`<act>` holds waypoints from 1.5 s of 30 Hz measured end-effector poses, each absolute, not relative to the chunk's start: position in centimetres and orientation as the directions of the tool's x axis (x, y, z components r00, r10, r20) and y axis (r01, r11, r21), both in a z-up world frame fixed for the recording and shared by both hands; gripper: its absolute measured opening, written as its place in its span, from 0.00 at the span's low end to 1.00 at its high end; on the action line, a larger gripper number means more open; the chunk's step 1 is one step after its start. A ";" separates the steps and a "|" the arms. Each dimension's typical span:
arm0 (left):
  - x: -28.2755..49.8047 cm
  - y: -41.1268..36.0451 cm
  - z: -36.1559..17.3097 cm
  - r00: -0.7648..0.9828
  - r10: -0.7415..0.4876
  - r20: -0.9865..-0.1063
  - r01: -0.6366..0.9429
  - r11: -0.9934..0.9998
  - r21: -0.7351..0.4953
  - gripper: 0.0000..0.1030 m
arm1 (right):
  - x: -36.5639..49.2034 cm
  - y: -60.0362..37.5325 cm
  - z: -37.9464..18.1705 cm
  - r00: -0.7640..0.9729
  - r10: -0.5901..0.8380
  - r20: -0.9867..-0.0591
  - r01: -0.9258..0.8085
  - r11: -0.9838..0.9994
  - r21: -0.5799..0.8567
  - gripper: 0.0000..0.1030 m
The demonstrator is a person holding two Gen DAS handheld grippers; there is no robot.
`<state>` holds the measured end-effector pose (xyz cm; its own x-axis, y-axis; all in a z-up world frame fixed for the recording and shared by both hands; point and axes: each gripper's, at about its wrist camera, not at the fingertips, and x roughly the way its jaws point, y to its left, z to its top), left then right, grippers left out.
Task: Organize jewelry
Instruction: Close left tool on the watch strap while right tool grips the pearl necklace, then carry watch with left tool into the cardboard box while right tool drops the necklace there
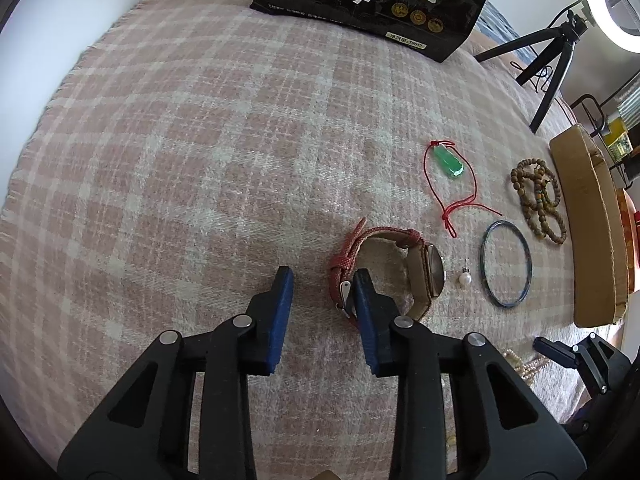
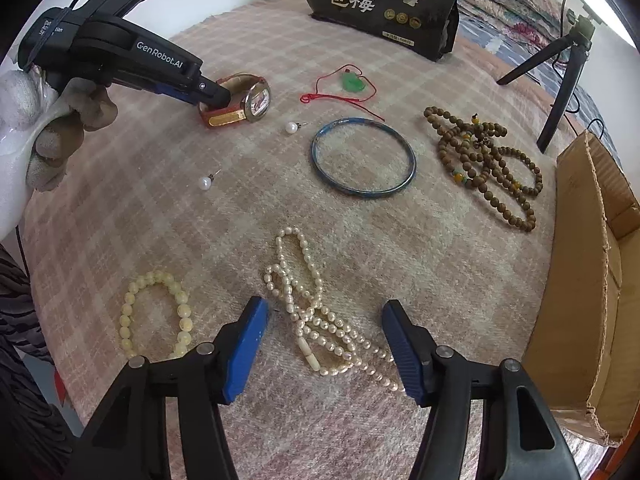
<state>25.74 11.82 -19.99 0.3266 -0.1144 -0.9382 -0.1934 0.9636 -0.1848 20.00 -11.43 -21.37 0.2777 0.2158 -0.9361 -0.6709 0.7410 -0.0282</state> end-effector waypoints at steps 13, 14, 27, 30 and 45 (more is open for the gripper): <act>26.9 10.1 -19.9 0.339 -0.125 -0.933 -0.193 0.961 -0.199 0.08 | 20.9 -12.2 -20.6 0.268 0.249 -0.931 -0.638 0.770 0.022 0.04; 26.9 10.0 -19.7 0.342 -0.127 -0.931 -0.192 0.961 -0.201 0.08 | 20.9 -12.3 -20.4 0.267 0.259 -0.928 -0.634 0.773 0.033 0.04; 25.7 10.0 -15.1 0.457 -0.147 -0.877 -0.167 0.954 -0.248 0.08 | 20.4 -13.9 -14.9 0.347 0.392 -0.852 -0.596 0.794 0.123 0.04; 25.9 8.9 -13.8 0.481 -0.175 -0.859 -0.142 0.951 -0.274 0.08 | 20.4 -14.4 -13.1 0.374 0.419 -0.827 -0.588 0.797 0.138 0.04; 27.4 1.8 -8.3 0.561 -0.295 -0.773 -0.015 0.931 -0.366 0.08 | 22.0 -22.1 -4.3 0.594 0.471 -0.652 -0.445 0.868 0.221 0.04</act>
<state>27.35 1.81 -8.32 0.5612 -0.2947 -0.7734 -0.0153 0.9306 -0.3656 22.01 -22.08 -4.27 0.5940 0.4708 -0.6523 -0.4454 0.8677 0.2207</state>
